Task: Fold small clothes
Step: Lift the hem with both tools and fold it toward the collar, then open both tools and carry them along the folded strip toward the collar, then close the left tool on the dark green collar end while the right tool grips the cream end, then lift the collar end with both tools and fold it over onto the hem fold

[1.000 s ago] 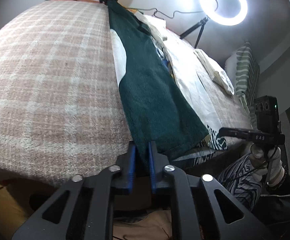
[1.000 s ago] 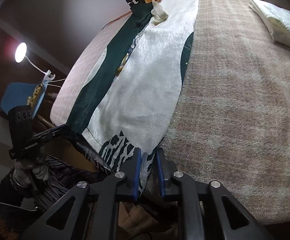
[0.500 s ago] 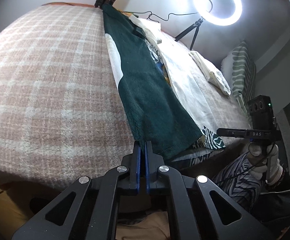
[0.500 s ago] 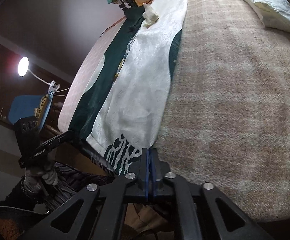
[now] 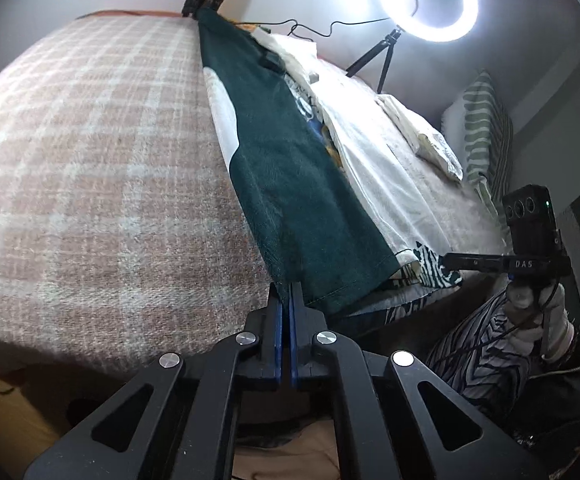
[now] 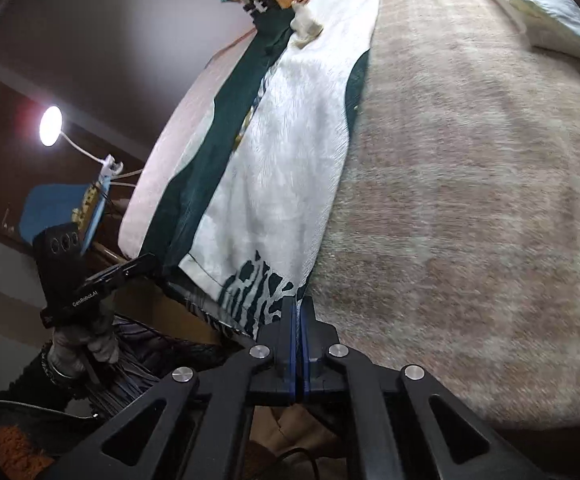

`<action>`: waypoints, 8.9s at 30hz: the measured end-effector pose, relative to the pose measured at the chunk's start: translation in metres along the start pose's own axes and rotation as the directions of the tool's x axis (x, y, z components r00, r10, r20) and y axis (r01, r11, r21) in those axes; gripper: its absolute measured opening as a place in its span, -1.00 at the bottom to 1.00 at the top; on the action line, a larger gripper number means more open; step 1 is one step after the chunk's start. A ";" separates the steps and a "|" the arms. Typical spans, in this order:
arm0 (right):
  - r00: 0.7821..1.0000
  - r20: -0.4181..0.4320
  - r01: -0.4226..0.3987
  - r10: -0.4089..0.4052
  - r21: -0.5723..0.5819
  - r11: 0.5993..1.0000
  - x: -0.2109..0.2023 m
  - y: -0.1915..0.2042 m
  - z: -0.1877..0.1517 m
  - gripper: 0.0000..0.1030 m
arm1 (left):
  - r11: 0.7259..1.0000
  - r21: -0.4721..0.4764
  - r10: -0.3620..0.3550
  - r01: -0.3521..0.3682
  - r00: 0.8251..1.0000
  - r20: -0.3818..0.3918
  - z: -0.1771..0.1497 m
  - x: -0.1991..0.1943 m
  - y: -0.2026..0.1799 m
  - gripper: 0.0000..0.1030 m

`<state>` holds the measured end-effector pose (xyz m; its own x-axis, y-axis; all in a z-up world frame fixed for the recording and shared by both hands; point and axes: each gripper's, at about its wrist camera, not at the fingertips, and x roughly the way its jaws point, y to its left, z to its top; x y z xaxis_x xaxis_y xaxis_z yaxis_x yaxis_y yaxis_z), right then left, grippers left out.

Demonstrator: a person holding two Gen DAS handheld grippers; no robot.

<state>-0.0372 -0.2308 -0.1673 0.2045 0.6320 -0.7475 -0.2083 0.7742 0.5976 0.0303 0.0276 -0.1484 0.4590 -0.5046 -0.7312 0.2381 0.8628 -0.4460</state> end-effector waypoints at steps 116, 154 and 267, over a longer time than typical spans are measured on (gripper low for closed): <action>0.941 0.241 0.263 -0.237 -0.083 0.961 0.057 -0.089 0.369 0.14 | 0.989 -0.078 0.136 -0.128 0.985 0.105 0.332 0.166 0.124 0.09; 0.932 0.295 0.247 -0.211 -0.089 0.965 0.083 -0.071 0.456 -0.95 | 0.996 -0.026 0.094 -0.091 0.981 0.169 0.410 0.193 0.126 -0.95; 0.956 0.272 0.107 -0.113 0.038 0.994 0.004 -0.050 0.221 0.04 | 0.941 0.333 0.025 -0.063 0.993 0.118 0.217 0.105 -0.066 -0.72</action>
<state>0.1853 -0.2595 -0.1356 0.4794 0.5255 -0.7029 -0.1490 0.8380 0.5249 0.2484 -0.0759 -0.0842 0.5627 -0.4761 -0.6757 0.4802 0.8537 -0.2016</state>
